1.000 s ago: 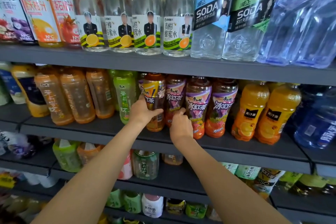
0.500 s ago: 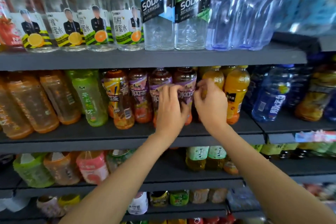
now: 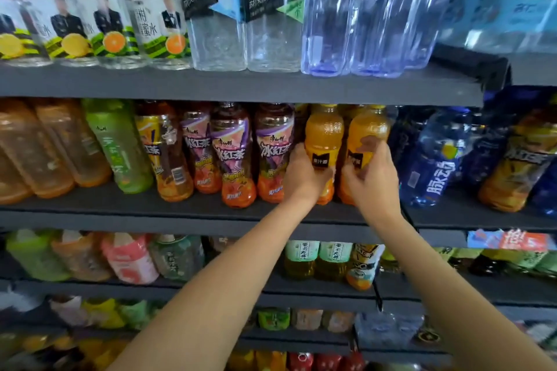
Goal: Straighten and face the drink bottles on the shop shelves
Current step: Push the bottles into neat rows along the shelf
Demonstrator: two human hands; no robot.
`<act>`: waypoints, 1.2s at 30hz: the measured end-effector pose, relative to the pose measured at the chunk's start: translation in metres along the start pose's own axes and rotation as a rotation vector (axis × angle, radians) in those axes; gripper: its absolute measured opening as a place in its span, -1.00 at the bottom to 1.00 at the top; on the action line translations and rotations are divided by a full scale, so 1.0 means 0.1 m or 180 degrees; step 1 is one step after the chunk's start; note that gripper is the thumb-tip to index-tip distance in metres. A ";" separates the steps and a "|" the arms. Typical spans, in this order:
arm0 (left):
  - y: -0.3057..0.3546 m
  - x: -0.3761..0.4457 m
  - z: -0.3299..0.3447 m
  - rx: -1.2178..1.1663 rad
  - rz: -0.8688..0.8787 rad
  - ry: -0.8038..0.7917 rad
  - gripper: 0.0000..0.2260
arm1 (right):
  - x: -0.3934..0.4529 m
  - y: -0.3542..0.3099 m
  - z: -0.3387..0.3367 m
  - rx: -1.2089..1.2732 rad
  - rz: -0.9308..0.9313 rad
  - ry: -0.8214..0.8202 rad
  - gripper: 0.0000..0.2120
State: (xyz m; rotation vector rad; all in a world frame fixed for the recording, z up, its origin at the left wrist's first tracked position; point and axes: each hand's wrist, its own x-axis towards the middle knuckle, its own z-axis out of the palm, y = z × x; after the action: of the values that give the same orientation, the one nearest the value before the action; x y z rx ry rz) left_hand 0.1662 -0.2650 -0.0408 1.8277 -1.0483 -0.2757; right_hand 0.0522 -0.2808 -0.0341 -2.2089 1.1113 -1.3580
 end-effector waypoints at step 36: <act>-3.41 -1.66 -6.53 -0.0164 -0.0819 0.1935 -0.59 | -1.84 -5.52 3.73 0.1706 -0.1705 -0.3122 -0.60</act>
State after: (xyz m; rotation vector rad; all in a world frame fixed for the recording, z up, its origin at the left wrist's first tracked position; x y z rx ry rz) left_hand 0.6346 0.3272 -0.0374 1.8281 -0.3826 0.1037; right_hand 0.5757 0.1691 0.0083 -2.3077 -0.1786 -0.4316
